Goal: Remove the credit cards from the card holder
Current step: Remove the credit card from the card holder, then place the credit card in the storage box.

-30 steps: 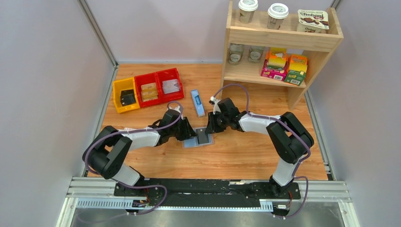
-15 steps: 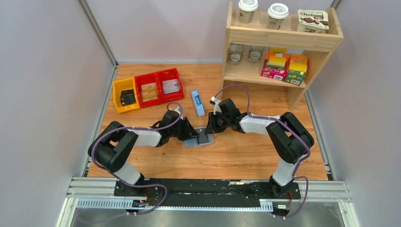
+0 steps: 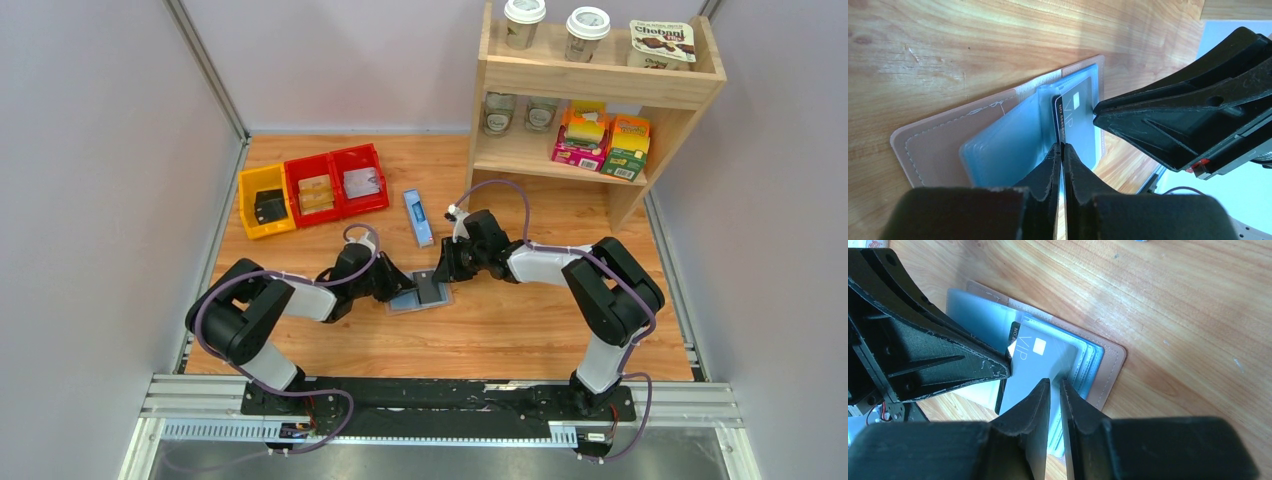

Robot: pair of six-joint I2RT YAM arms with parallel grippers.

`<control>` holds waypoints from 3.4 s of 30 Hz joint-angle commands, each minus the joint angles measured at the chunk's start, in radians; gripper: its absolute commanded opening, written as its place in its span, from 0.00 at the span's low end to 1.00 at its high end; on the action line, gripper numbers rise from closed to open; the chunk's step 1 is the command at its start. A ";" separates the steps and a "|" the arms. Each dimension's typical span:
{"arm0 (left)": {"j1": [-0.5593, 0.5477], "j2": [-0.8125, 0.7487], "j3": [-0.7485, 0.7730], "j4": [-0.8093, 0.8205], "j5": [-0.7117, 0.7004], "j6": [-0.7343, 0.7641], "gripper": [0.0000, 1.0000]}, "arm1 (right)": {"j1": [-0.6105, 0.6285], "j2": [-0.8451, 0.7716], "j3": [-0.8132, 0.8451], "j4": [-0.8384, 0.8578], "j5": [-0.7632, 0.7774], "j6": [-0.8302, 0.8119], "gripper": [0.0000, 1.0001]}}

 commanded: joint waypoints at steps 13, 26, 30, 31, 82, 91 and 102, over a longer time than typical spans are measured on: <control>0.063 -0.075 -0.064 -0.034 0.017 -0.022 0.01 | -0.010 0.056 -0.027 -0.038 0.051 -0.006 0.20; 0.074 -0.055 -0.053 -0.006 0.048 -0.007 0.31 | -0.013 -0.047 0.051 -0.101 0.006 -0.014 0.24; 0.074 -0.050 -0.039 -0.017 0.057 0.002 0.33 | -0.010 -0.073 0.076 -0.106 -0.005 -0.011 0.25; 0.074 -0.047 -0.034 -0.018 0.059 0.002 0.33 | -0.010 -0.077 0.080 -0.107 -0.006 -0.011 0.25; 0.116 -0.498 -0.042 -0.443 -0.157 0.165 0.00 | -0.049 0.071 -0.029 -0.014 -0.072 0.002 0.21; 0.225 -0.781 -0.018 -0.551 -0.348 0.099 0.00 | -0.050 -0.030 0.040 -0.101 -0.115 0.005 0.31; 0.465 -0.713 0.038 -0.422 -0.400 -0.054 0.00 | -0.113 -0.312 0.054 -0.188 -0.042 0.012 0.67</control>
